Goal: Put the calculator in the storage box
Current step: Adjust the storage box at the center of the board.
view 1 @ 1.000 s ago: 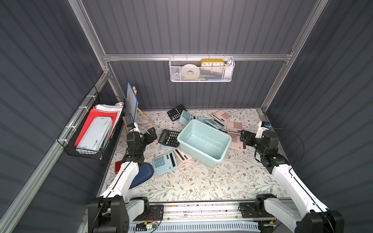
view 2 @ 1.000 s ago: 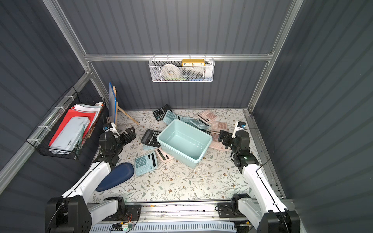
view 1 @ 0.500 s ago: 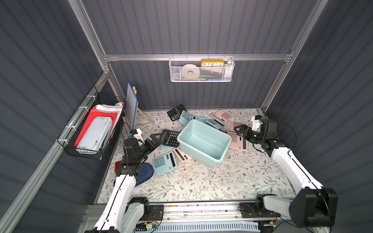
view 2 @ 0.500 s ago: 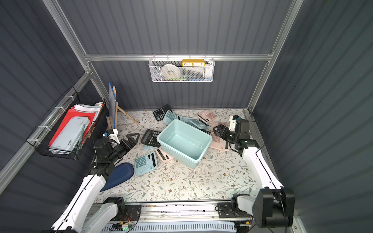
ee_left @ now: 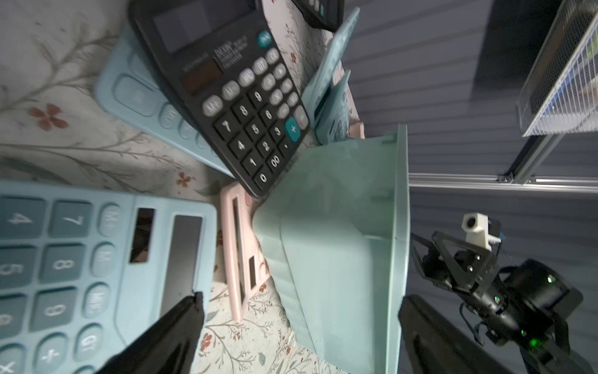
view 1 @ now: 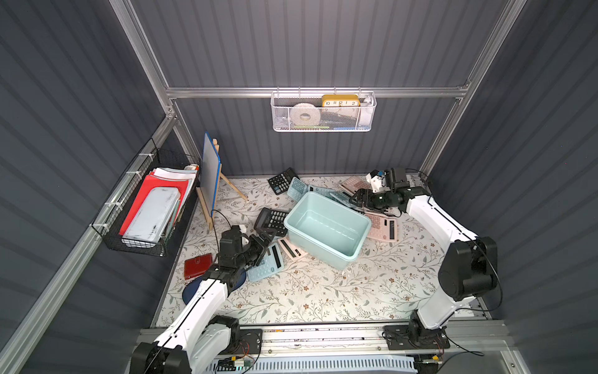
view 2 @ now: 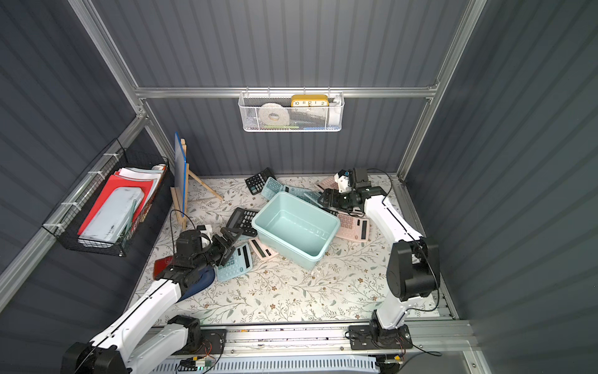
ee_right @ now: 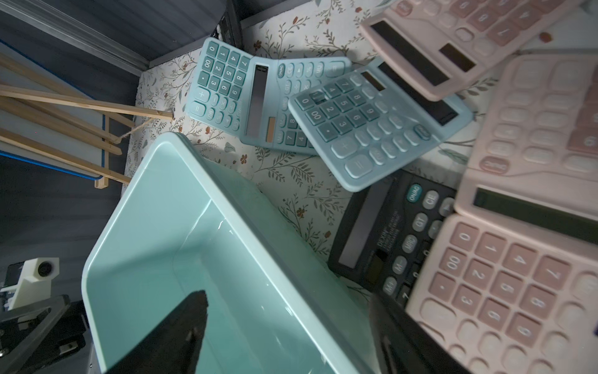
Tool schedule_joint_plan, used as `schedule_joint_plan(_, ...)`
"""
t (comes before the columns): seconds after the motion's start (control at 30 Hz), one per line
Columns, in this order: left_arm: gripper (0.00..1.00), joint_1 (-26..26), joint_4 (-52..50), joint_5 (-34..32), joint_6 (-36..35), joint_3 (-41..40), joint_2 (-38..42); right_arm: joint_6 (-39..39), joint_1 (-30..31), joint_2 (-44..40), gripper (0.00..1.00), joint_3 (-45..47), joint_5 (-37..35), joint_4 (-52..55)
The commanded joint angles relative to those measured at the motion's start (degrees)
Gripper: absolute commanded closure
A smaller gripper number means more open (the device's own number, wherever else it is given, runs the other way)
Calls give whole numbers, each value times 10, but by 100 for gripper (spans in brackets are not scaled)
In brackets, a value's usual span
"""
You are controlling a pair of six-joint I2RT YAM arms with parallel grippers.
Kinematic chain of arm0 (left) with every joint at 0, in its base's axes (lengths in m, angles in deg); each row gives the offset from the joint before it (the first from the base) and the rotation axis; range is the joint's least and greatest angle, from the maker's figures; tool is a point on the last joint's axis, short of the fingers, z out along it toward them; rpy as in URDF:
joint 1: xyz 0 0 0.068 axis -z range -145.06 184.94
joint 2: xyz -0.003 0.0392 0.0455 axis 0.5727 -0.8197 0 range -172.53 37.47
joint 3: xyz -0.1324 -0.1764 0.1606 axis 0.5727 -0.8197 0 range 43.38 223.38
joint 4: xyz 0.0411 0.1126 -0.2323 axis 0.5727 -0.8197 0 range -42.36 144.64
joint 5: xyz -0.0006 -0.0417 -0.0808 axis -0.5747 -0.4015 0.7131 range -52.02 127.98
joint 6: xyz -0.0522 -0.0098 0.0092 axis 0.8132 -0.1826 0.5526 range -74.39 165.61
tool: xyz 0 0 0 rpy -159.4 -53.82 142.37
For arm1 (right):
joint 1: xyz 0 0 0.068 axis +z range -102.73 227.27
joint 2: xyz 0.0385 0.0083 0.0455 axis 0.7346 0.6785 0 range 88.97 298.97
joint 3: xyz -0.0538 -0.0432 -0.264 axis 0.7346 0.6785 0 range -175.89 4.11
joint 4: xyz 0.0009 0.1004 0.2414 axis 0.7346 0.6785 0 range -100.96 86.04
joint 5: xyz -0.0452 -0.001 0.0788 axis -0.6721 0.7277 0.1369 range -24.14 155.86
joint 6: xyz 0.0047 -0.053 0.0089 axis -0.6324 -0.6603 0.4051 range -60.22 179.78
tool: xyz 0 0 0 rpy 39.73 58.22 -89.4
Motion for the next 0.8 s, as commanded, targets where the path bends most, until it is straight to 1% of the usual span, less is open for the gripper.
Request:
schedule_joint_plan(0.0,1,50,-15,-67,17,19,4,-43,-1,33,19,-32,38,47)
schedule_joint_plan(0.1,1,97,2,-81,22,26,-27,-53,6,52,19,-47,63,52)
schedule_joint_plan(0.2,1,136,6,-91,10,57,-75,-59,14,63,19,-50,83,53)
schedule_joint_plan(0.3,1,162,31,-107,10,79,-118,-60,21,68,20,-47,82,53)
schedule_joint_plan(0.5,1,178,51,-124,-2,119,-178,-55,41,58,21,-41,72,63)
schedule_joint_plan(0.67,1,178,25,-119,-14,167,-219,-65,73,63,21,-40,38,74)
schedule_joint_plan(0.77,1,177,2,-130,-24,190,-228,-70,84,70,25,-44,15,81)
